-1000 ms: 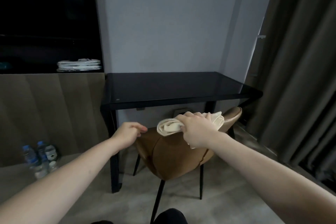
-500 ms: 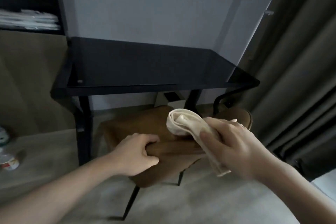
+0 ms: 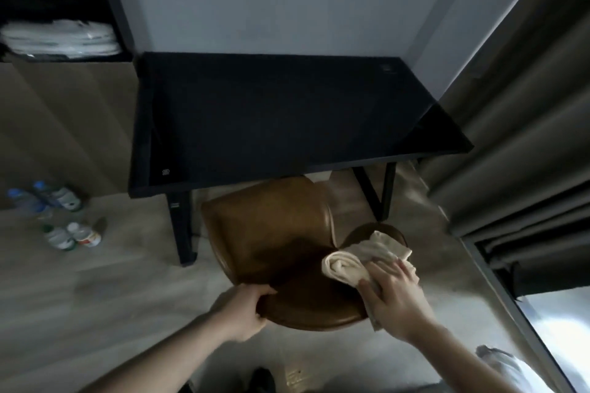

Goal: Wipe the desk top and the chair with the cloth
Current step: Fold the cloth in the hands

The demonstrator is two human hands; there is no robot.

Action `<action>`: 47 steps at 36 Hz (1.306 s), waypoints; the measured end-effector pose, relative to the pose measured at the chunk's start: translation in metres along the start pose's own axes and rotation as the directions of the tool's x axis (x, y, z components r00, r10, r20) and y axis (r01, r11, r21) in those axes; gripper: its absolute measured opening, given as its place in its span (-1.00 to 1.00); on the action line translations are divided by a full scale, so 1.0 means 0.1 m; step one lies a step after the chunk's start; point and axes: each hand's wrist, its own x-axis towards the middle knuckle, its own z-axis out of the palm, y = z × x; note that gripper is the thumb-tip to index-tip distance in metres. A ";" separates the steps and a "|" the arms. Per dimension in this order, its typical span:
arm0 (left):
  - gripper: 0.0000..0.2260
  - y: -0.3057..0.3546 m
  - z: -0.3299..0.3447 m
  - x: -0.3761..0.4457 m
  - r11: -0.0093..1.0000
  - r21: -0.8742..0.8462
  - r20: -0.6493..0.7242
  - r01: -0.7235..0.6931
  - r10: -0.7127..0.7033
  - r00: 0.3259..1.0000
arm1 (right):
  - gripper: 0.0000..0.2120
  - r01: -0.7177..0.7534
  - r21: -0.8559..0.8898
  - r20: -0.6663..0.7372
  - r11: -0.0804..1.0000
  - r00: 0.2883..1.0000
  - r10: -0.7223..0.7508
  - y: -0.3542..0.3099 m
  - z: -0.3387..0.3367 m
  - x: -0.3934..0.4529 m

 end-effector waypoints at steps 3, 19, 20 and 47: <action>-0.51 0.26 -0.23 -0.23 0.996 0.016 0.083 0.090 -0.091 0.992 | -0.61 -0.054 0.019 0.122 0.998 0.991 0.051 -0.16 -0.14 0.04; -0.28 0.41 -1.42 -1.61 0.999 -0.046 -0.381 -0.006 -0.012 0.925 | -0.80 -0.060 0.511 0.424 0.857 0.885 -0.191 -1.78 -0.83 0.43; -0.25 0.34 -1.49 -1.66 0.998 -0.054 -0.404 -0.033 0.008 0.915 | -0.81 -0.045 0.531 0.428 0.846 0.876 -0.223 -1.92 -0.84 0.48; -0.82 -1.52 -4.20 -2.48 0.518 -0.823 -0.464 -0.234 -0.374 0.803 | -0.53 -0.325 0.881 0.459 0.344 0.766 -0.450 -5.15 -0.40 1.89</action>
